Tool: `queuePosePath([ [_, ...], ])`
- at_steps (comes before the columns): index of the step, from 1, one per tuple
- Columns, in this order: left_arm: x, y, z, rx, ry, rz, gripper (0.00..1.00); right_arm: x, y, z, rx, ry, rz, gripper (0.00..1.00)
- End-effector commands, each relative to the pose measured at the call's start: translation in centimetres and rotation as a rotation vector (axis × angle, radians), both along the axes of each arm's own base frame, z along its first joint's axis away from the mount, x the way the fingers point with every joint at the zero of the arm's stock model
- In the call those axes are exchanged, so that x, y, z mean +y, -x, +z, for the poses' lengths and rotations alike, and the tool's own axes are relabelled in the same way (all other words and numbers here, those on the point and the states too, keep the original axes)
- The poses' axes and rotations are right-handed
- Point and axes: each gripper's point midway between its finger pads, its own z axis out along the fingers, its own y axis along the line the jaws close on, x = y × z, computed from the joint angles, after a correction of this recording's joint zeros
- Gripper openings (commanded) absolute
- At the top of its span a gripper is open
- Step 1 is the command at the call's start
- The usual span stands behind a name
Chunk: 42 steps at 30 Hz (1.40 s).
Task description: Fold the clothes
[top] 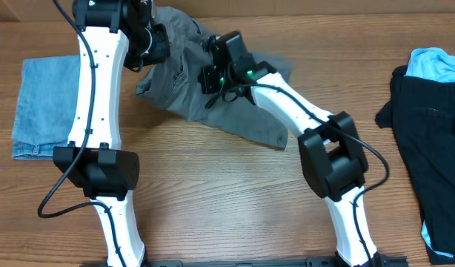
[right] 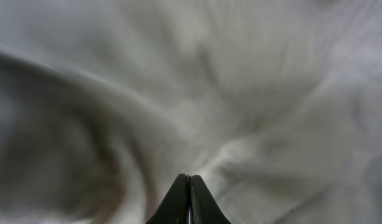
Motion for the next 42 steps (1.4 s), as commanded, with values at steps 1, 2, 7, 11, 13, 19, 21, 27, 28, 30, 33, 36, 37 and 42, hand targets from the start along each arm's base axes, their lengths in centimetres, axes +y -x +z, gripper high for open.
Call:
queuePosePath([
  [1,-0.7,-0.1,1.1,-0.029,0.017,0.006,0.04,-0.6,0.5,-5.7,0.102,0.044,-0.046,0.04],
  [2,-0.7,-0.1,1.1,-0.029,0.017,0.006,0.04,-0.6,0.5,-6.4,0.109,0.048,-0.046,0.04],
  [7,-0.6,-0.1,1.1,-0.029,0.015,0.007,0.04,0.1,0.8,-9.2,0.152,0.034,-0.076,0.04],
  [11,-0.6,-0.1,1.1,-0.029,0.015,0.007,0.04,1.4,0.4,-7.4,0.125,-0.020,-0.051,0.04],
  [13,-0.6,-0.1,1.1,-0.030,0.015,0.007,0.04,1.6,-0.2,-5.2,0.109,-0.052,-0.052,0.04],
  [19,-0.6,-0.2,1.1,-0.032,0.015,0.007,0.04,-1.1,-3.4,3.8,-0.020,-0.129,-0.109,0.04],
  [21,-0.7,-0.2,1.1,-0.032,0.015,0.007,0.04,-2.6,-4.6,5.7,-0.058,-0.146,-0.140,0.04],
  [27,-0.8,0.1,1.0,-0.019,0.018,0.004,0.04,-6.0,-7.2,4.6,-0.098,-0.096,-0.248,0.04],
  [28,-0.8,0.2,1.0,-0.016,0.017,0.003,0.04,-6.0,-7.5,4.6,-0.110,-0.096,-0.254,0.04],
  [30,-0.8,0.4,0.9,-0.008,0.016,0.004,0.04,-5.5,-7.9,4.4,-0.131,-0.110,-0.252,0.04],
  [33,-0.7,0.6,0.9,0.003,0.018,0.011,0.04,-4.5,-8.0,3.7,-0.130,-0.129,-0.253,0.04],
  [36,-0.8,0.7,0.8,0.006,0.020,0.013,0.04,-3.7,-7.9,1.9,-0.116,-0.126,-0.244,0.04],
  [37,-0.8,0.7,0.8,0.007,0.022,0.013,0.04,-3.4,-7.7,1.0,-0.105,-0.120,-0.240,0.04],
  [42,-0.9,0.7,0.9,0.007,0.026,0.011,0.04,-2.4,-6.9,-3.0,-0.058,-0.085,-0.226,0.04],
])
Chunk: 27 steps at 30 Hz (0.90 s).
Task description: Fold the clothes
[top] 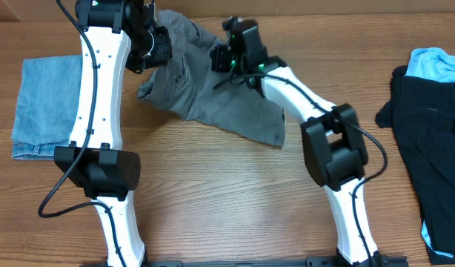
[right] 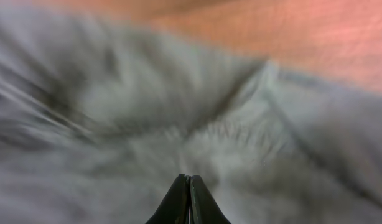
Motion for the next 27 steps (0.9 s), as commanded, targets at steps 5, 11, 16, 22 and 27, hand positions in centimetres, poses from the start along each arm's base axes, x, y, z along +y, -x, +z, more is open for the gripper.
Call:
queuePosePath([
  [5,-1.3,0.1,1.1,-0.026,0.026,-0.015,0.04,1.9,0.7,-6.4,0.047,0.033,0.014,0.04],
  [11,-3.0,0.1,1.2,-0.041,0.021,-0.050,0.04,2.3,0.1,-4.0,0.002,0.007,0.022,0.04],
  [16,-3.8,-0.6,1.4,-0.076,0.011,-0.055,0.04,-1.6,-0.6,0.9,0.017,0.009,-0.033,0.04],
  [22,-4.4,-1.3,1.8,-0.114,0.010,-0.050,0.04,-5.8,-0.2,6.5,0.036,-0.023,-0.051,0.05],
  [27,-5.7,-1.5,1.7,-0.127,0.016,-0.070,0.06,-10.6,0.2,9.3,0.069,-0.005,-0.118,0.05],
])
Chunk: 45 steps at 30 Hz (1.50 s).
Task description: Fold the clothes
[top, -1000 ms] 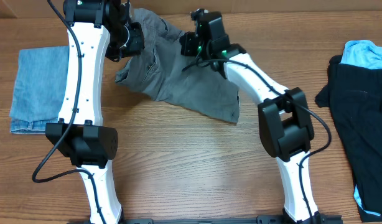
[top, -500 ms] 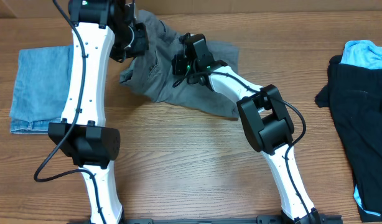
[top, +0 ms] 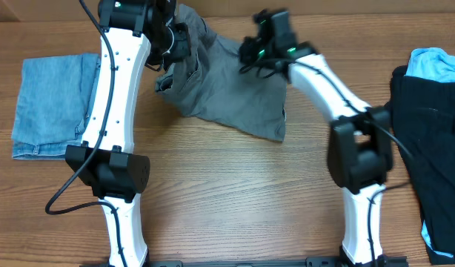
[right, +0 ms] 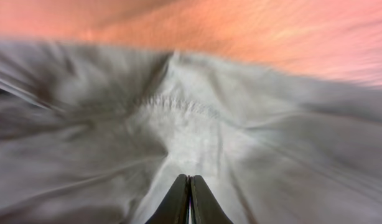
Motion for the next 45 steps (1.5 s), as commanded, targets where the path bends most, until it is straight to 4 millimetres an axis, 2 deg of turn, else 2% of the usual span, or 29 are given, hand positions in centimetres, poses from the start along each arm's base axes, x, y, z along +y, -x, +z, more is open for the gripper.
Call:
queuePosePath([
  [1,-1.9,-0.3,0.9,-0.040,0.022,-0.009,0.07,-2.5,0.3,4.7,-0.037,-0.006,-0.013,0.05],
  [6,-3.6,-0.7,1.0,-0.071,0.029,-0.041,0.07,-6.1,2.4,1.6,0.123,0.054,-0.044,0.04],
  [14,-6.2,-0.8,1.3,-0.101,0.045,-0.076,0.07,-8.8,4.8,-2.8,0.238,0.193,-0.089,0.04],
  [16,-6.8,-0.9,1.1,-0.111,0.037,-0.086,0.07,-9.3,5.3,-4.0,0.252,0.221,-0.085,0.04],
  [20,-7.7,-1.4,-0.4,-0.111,-0.020,-0.092,0.07,-10.0,6.8,-7.0,0.300,0.256,-0.089,0.04],
  [23,-8.3,-1.6,-1.6,-0.094,-0.024,-0.102,0.06,-10.4,7.7,-8.5,0.329,0.262,-0.089,0.04],
  [26,-8.4,-1.5,-1.9,-0.088,-0.027,-0.105,0.04,-10.6,8.9,-10.0,0.366,0.272,-0.085,0.04],
  [31,-8.5,-1.5,-1.8,-0.090,-0.025,-0.106,0.04,-10.3,10.6,-11.5,0.411,0.278,-0.070,0.04],
  [36,-9.1,-1.9,-1.5,-0.115,-0.017,-0.113,0.04,-7.9,11.7,-11.6,0.436,0.221,-0.004,0.04],
  [45,-13.0,-1.5,-0.8,-0.168,0.018,-0.174,0.05,-4.7,13.5,-11.7,0.457,0.237,0.043,0.04],
])
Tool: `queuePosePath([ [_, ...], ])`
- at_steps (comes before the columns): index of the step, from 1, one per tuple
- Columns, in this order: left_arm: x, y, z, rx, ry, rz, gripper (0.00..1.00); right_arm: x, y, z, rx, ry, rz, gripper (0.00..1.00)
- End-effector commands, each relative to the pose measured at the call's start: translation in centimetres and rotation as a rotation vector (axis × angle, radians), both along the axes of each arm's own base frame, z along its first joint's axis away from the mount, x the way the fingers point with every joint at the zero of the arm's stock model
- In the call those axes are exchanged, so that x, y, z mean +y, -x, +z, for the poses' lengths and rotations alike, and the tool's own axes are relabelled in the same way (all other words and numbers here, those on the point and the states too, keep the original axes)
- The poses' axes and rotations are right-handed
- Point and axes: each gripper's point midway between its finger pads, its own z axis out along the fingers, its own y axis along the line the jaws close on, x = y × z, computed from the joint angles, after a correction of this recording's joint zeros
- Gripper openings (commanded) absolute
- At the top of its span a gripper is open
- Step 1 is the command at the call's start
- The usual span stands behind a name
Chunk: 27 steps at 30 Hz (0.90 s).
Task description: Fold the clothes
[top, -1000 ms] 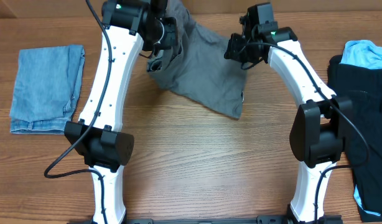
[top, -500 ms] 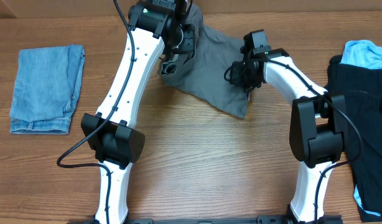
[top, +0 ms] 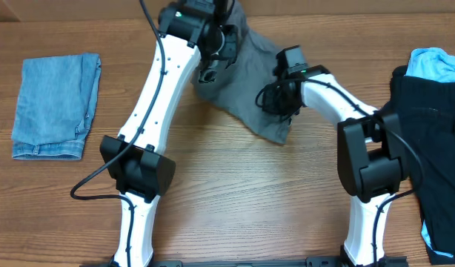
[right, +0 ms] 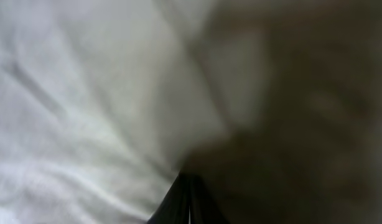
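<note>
A grey garment [top: 246,78] lies crumpled at the back middle of the table. In the overhead view my left gripper [top: 211,67] sits at its left edge, shut on the bunched cloth there. My right gripper [top: 272,100] is down on the garment's right part. The right wrist view shows its fingers [right: 190,186] pressed together with pale and shadowed grey cloth [right: 85,93] filling the blurred frame right up to the tips.
Folded blue jeans [top: 53,104] lie at the far left. A pile of black clothes [top: 427,133] with a light blue piece [top: 435,63] sits at the right edge. Bare wooden table [top: 235,193] stretches in front of the garment.
My left gripper has moved right with the garment's left edge, so the cloth is bunched narrower. My right gripper has come from the garment's back edge down onto its right part.
The garment first lay spread wide, my left gripper at its back left and my right gripper near its middle. Then the right gripper was at the back edge, later further right. Both arms and the cloth have shifted right, and the garment is now more compact.
</note>
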Motion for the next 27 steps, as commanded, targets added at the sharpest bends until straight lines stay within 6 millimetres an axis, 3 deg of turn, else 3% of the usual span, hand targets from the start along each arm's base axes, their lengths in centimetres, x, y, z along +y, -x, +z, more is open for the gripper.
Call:
queuePosePath([
  [1,-2.8,0.7,0.5,-0.021,0.023,-0.039,0.05,1.2,0.9,-0.2,0.012,-0.002,0.019,0.04],
  [8,-4.2,1.1,0.7,-0.039,0.019,-0.066,0.06,0.0,0.4,-0.1,0.020,-0.017,-0.011,0.04],
  [12,-4.2,1.2,0.7,-0.040,0.013,-0.076,0.07,-0.5,0.0,1.1,-0.001,-0.042,-0.013,0.04],
  [21,-4.4,1.0,0.8,-0.052,0.017,-0.079,0.07,-1.8,-1.1,9.7,-0.172,-0.085,-0.038,0.04],
  [27,-4.8,1.1,0.8,-0.055,0.020,-0.088,0.04,-4.9,-1.4,13.3,-0.226,-0.100,-0.122,0.04],
])
